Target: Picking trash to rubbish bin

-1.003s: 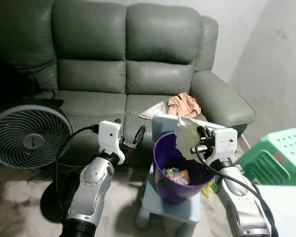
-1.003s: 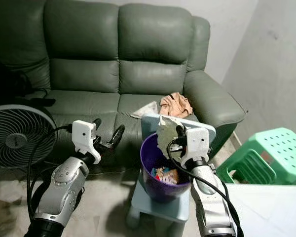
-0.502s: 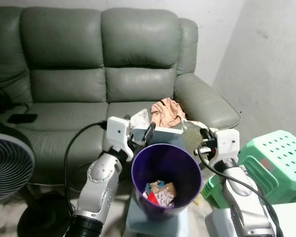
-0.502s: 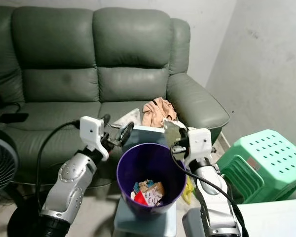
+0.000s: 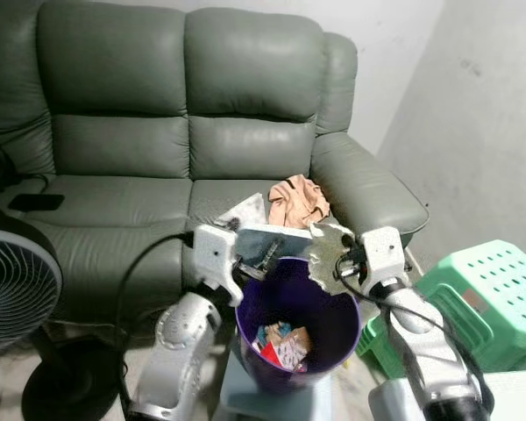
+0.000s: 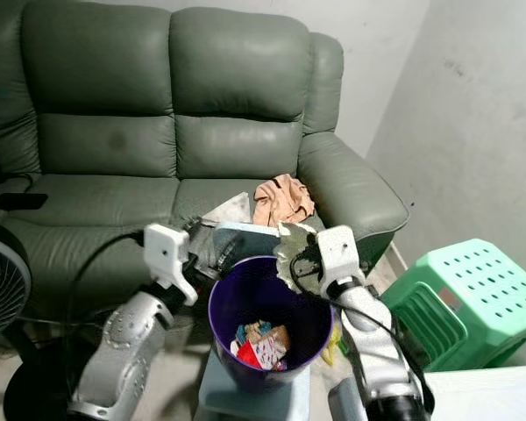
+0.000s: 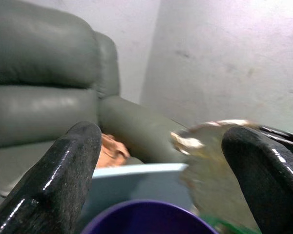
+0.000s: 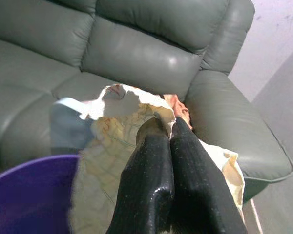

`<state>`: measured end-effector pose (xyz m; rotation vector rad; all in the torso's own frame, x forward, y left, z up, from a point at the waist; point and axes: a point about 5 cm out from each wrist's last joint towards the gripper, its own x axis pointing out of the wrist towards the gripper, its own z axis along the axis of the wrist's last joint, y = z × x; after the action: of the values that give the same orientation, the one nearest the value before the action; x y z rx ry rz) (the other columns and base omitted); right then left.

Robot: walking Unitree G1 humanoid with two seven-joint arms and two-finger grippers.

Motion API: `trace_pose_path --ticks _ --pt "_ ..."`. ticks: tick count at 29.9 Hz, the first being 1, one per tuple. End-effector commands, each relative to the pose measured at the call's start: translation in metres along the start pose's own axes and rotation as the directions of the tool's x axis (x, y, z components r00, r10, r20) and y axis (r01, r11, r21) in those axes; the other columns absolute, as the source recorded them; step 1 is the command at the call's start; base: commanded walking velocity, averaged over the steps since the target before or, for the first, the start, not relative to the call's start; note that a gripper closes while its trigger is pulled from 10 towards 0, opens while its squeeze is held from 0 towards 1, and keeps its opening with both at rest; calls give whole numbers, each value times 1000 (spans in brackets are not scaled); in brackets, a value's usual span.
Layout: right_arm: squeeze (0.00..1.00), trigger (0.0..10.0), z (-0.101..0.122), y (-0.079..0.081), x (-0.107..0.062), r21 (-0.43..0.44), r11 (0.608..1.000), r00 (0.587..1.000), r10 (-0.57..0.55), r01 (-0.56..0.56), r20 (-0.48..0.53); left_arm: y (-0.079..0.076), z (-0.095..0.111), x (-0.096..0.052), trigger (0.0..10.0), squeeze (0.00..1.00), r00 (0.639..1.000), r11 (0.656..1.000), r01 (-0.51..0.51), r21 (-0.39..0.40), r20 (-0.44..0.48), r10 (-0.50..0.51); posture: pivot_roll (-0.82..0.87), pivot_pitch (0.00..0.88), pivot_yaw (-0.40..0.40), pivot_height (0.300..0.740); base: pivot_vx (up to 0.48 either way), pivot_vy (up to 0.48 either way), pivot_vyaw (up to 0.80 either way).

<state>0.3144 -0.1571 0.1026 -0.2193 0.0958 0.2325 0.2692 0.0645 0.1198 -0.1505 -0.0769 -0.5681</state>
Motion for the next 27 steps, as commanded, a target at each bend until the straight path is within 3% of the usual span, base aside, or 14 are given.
trace_pose_path --ticks 1,3,9,15,21,22,23,27 --pt "0 10000 -7 -4 9 -20 1000 999 9 -10 -46 -17 3 -1 10000 0 999 999 41 -31 15 -41 2 50 -155 740 0 0 0" --pt "0 10000 -13 -2 17 -23 999 996 35 -37 -80 -28 1 -6 10000 0 998 997 59 -43 10 -59 6 58 -162 740 0 0 0" --pt "0 10000 -26 2 24 -42 995 987 80 -87 -140 -37 0 -11 10000 0 998 997 59 -48 6 -59 29 80 -182 740 0 0 0" --pt "0 10000 -37 12 28 -53 984 969 159 -171 -190 -38 1 -17 10000 0 999 998 39 -55 3 -39 42 92 -193 740 0 0 0" --pt "0 10000 -40 24 33 1 972 946 228 -234 -230 -41 3 -18 10000 0 998 998 62 -30 1 -62 50 96 -194 740 0 0 0" --pt "51 10000 -41 27 33 15 968 941 246 -250 -231 -40 4 -18 10000 0 998 998 63 -28 2 -63 50 96 -194 740 0 0 0" --pt "1000 10000 -40 29 33 30 965 939 261 -262 -225 -40 5 -17 10000 0 998 998 65 -25 3 -65 55 93 -191 740 0 0 0" --pt "1000 10000 -40 33 34 50 960 936 281 -277 -211 -38 7 -16 10000 0 998 998 65 -18 6 -65 55 93 -191 740 0 0 0"
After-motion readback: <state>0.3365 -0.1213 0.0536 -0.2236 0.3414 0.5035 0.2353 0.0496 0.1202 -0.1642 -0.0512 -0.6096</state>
